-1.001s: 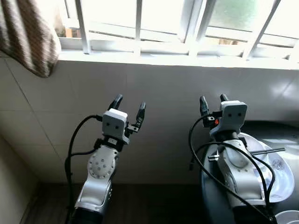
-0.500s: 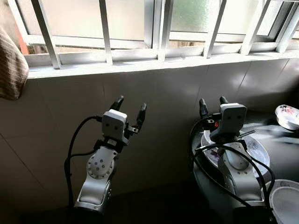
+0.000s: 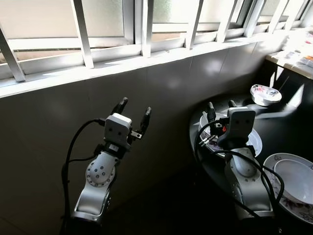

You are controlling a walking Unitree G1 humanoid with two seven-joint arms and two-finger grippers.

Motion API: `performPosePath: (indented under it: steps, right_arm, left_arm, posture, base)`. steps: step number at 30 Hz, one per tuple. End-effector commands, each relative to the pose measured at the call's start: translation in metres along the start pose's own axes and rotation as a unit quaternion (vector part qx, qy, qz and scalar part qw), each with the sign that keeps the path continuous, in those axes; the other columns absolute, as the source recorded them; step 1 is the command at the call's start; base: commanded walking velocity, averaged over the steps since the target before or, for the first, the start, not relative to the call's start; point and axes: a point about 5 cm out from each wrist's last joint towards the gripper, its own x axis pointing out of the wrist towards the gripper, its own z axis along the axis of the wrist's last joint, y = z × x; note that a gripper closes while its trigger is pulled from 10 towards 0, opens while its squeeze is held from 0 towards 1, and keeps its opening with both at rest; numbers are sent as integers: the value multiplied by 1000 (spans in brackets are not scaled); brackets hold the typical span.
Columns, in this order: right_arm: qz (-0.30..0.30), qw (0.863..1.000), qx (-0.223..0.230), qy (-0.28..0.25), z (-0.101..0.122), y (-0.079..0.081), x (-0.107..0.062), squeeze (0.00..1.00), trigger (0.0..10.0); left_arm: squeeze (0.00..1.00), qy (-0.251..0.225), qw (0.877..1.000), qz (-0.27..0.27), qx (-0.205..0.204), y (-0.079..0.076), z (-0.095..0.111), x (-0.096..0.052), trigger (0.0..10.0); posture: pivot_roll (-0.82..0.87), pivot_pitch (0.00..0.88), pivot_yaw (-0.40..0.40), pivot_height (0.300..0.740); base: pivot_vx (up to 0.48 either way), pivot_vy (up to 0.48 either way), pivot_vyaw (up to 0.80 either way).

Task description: Kitchen organization

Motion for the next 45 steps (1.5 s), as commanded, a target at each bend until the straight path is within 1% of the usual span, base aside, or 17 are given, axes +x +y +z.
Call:
performPosePath:
  steps: [1,2,3,9,14,16,18,19,21,25,27,31,35,37,38,40,45]
  right_arm:
    - [-16,1000,-15,-2,2,-10,-1,0,10000]
    - [-17,1000,-15,-2,2,-10,-1,0,10000]
    - [-19,1000,-17,1,1,-10,-2,0,10000]
    - [-34,999,-16,17,-3,-14,-2,0,10000]
    - [-32,997,-40,49,-12,-16,-3,0,10000]
    - [-19,997,-46,67,-18,-14,-4,0,10000]
    - [-2,993,-58,108,-29,-10,-7,0,10000]
    - [-2,993,-58,108,-29,-10,-7,0,10000]
    - [32,989,-55,135,-37,-3,-9,0,10000]
    - [60,984,-60,156,-41,2,-10,0,10000]
    - [99,979,-69,166,-44,6,-10,0,10000]
    - [131,973,-81,172,-45,7,-10,0,10000]
    - [204,950,-94,219,-57,11,-16,0,10000]
    - [205,948,-102,222,-57,10,-15,0,10000]
    - [191,946,-108,238,-61,4,-14,0,10000]
    - [189,943,-114,249,-63,2,-14,0,10000]
    - [208,937,-105,260,-65,6,-16,0,10000]
  left_arm:
    - [0,-15,1000,-15,-6,-9,6,5,10000]
    - [0,-15,1000,-16,-4,-9,6,5,10000]
    - [0,-22,1000,-10,-15,-8,7,4,10000]
    - [0,-19,1000,-15,-10,-9,7,4,10000]
    - [0,-13,1000,-16,-12,-10,5,4,10000]
    - [0,-8,1000,-16,-10,-10,4,3,10000]
    - [0,-5,1000,-17,-9,-10,3,4,10000]
    - [0,-5,1000,-17,-9,-10,3,4,10000]
    - [0,-4,1000,-17,-10,-11,3,4,10000]
    - [0,-3,1000,-17,-11,-11,2,4,10000]
    - [0,-1,1000,-16,-10,-11,1,4,10000]
    - [0,1,1000,-16,-10,-11,1,4,10000]
    - [0,2,1000,-16,-9,-11,0,5,10000]
    - [0,2,1000,-16,-9,-11,0,5,10000]
    - [0,3,1000,-15,-9,-11,0,5,10000]
    - [0,4,1000,-14,-8,-11,0,5,10000]
    - [0,7,1000,-12,-8,-11,-1,3,10000]
  posture:
    - [45,0,-18,740]
    - [45,0,-18,740]
    - [47,0,-19,740]
    - [45,0,-19,740]
    - [45,0,-20,740]
    - [44,0,-20,740]
    - [42,0,-19,740]
    - [42,0,-19,740]
    - [45,0,-21,740]
    - [43,0,-21,740]
    - [42,0,-21,740]
    - [43,0,-24,740]
    - [43,0,-25,740]
    - [43,0,-25,740]
    - [46,0,-31,740]
    - [46,0,-31,740]
    - [48,0,-33,740]
  base:
    - [0,-270,-800]
    - [0,-270,-800]
    - [0,0,-800]
    - [0,0,-800]
    - [0,0,-800]
    - [0,0,-688]
    - [0,0,0]
    - [0,0,0]
    - [0,0,0]
    - [0,0,0]
    - [0,0,0]
    - [0,0,0]
    - [0,0,0]
    - [0,0,0]
    - [0,0,0]
    - [0,0,0]
    - [0,0,0]
